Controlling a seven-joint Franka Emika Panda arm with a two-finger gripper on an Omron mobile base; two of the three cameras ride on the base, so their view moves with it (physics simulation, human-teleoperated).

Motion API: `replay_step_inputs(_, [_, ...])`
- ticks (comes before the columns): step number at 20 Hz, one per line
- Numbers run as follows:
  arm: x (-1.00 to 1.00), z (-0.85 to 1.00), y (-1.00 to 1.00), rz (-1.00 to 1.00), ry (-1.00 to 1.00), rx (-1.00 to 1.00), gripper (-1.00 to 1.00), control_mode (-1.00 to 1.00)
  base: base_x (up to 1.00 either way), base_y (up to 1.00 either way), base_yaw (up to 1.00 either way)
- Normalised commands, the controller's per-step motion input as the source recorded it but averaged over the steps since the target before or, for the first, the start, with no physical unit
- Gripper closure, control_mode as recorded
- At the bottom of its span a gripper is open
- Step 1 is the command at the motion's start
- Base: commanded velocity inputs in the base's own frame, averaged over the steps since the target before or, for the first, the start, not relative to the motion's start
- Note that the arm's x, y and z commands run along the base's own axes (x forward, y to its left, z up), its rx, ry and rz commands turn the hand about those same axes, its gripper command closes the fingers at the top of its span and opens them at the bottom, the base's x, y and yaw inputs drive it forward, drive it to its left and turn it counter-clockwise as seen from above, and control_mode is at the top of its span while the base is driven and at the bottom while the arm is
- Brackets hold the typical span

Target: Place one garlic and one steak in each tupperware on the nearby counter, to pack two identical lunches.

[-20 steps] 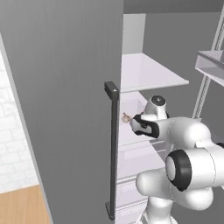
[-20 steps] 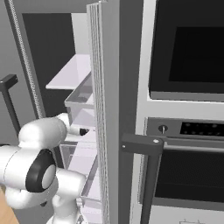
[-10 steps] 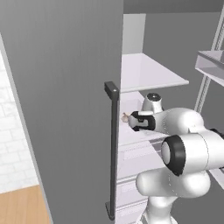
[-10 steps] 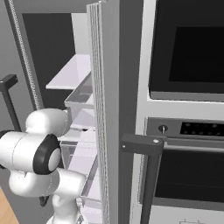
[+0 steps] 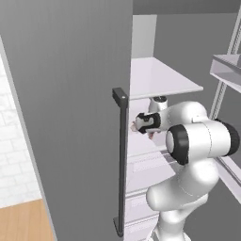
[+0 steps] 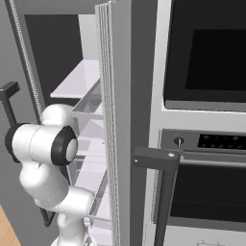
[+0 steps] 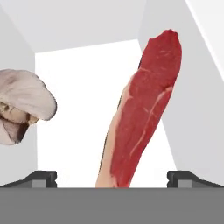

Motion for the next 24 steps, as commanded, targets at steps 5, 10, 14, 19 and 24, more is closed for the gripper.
replay_step_inputs(5, [0.26,-0.08,-0.13,-0.02,0.03,0.00,-1.00,-1.00,0.00,0.00,0.00])
replay_step_inputs(10, [0.00,-0.28,-0.11,-0.03,0.00,0.03,-1.00,-1.00,0.00,0.00,0.00])
replay_step_inputs(14, [0.00,-0.59,0.00,-0.02,-0.02,0.02,-1.00,-1.00,0.00,0.00,0.00])
replay_step_inputs(19, [-0.04,-0.17,0.00,-0.04,-0.11,-0.01,-1.00,-1.00,0.00,0.00,0.00])
replay_step_inputs(24, [-0.02,-0.06,0.09,-0.03,-0.26,0.00,-1.00,-1.00,0.00,0.00,0.00])
